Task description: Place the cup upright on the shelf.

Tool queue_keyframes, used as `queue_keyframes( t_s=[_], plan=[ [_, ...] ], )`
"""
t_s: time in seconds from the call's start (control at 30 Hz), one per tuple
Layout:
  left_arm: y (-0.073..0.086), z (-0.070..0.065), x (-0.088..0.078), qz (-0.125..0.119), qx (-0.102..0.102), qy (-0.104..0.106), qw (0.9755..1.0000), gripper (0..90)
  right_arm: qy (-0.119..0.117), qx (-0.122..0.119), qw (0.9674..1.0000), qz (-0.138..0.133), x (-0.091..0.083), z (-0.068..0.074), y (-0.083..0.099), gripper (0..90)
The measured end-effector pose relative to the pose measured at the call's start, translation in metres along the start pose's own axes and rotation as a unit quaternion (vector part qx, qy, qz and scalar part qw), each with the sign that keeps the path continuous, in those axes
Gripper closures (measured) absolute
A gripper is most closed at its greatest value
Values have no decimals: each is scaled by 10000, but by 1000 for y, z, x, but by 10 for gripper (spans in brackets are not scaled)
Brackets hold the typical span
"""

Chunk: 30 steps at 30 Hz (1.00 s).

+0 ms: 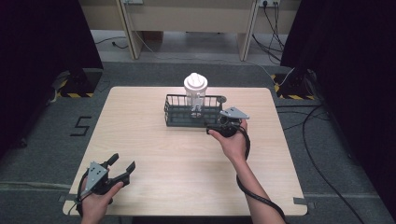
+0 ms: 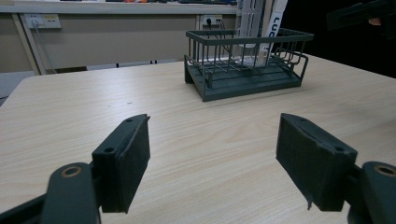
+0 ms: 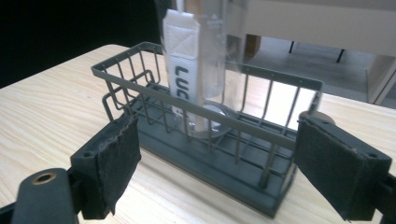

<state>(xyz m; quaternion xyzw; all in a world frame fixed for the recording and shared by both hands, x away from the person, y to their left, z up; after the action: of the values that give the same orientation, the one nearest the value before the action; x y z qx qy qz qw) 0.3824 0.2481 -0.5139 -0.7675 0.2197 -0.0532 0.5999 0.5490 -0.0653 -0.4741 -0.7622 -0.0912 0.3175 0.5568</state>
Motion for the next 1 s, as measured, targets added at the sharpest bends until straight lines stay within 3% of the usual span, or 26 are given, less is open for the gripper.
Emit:
queue_keyframes(
  t_s=[0.53,1.0],
  plan=[
    [0,0,-1,-4,17,-21,10000,253,79,70,9998,150,-23,-14,30,158],
    [0,-1,-1,-17,44,-45,10000,252,223,132,9993,259,-58,-29,60,167]
  ],
)
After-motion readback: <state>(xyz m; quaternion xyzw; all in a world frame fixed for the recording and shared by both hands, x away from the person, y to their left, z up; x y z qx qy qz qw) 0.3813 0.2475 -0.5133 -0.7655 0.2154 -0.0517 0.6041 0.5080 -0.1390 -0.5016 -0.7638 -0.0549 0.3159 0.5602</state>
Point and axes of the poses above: each handheld gripper's, and its own axes: x roughly forward along the jaws, y roughly out of its underside, z roughly to its left, the point moved 10 cm from there along x, roughly forward along the jaws, and after that the axes turned 13 degrees about -x, right-handed, at the moved point
